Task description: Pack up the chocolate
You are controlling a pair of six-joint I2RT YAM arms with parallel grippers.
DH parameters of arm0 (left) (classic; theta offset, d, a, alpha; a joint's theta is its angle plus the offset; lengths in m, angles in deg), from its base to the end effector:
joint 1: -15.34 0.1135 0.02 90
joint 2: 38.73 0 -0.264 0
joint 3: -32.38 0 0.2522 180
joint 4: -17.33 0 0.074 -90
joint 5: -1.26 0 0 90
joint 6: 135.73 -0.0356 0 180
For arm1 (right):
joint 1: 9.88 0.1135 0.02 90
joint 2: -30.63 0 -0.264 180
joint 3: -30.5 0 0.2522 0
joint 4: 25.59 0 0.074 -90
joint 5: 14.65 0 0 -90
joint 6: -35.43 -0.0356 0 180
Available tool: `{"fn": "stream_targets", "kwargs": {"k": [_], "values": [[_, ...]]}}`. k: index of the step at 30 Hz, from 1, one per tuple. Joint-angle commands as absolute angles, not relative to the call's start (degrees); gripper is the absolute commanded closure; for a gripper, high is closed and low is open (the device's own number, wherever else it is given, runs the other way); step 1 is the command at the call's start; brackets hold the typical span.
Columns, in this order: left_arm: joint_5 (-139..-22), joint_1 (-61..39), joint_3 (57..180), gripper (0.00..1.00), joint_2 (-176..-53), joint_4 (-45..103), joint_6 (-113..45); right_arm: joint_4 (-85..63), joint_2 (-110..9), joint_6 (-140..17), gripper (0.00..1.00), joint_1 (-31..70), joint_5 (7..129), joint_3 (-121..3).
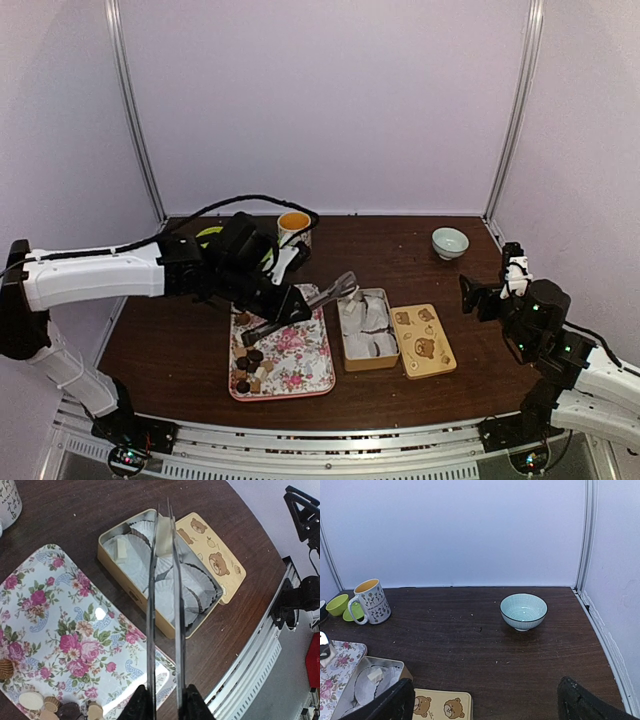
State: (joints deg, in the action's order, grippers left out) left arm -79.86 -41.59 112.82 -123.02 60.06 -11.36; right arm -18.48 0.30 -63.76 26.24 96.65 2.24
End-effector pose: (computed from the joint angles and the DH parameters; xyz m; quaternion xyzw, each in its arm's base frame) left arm 0.1702 -0.2715 0.2800 0.2093 0.9028 -0.3140 0.2064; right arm 0.1288 0.0780 0.2206 -0.0577 0.7556 0.1155 0.6421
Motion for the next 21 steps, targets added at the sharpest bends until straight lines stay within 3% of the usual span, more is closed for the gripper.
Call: {"fn": "stream_targets", "kwargs": {"k": [1, 21], "values": [[-76.6, -42.1, 115.5, 0.75, -127.8, 51.7, -10.3, -18.5, 0.7, -63.9, 0.0, 26.1, 97.4, 2.6], [-75.8, -42.6, 121.8, 0.75, -139.9, 49.0, -10.8, -18.5, 0.7, -63.8, 0.0, 26.1, 97.3, 2.7]]}}
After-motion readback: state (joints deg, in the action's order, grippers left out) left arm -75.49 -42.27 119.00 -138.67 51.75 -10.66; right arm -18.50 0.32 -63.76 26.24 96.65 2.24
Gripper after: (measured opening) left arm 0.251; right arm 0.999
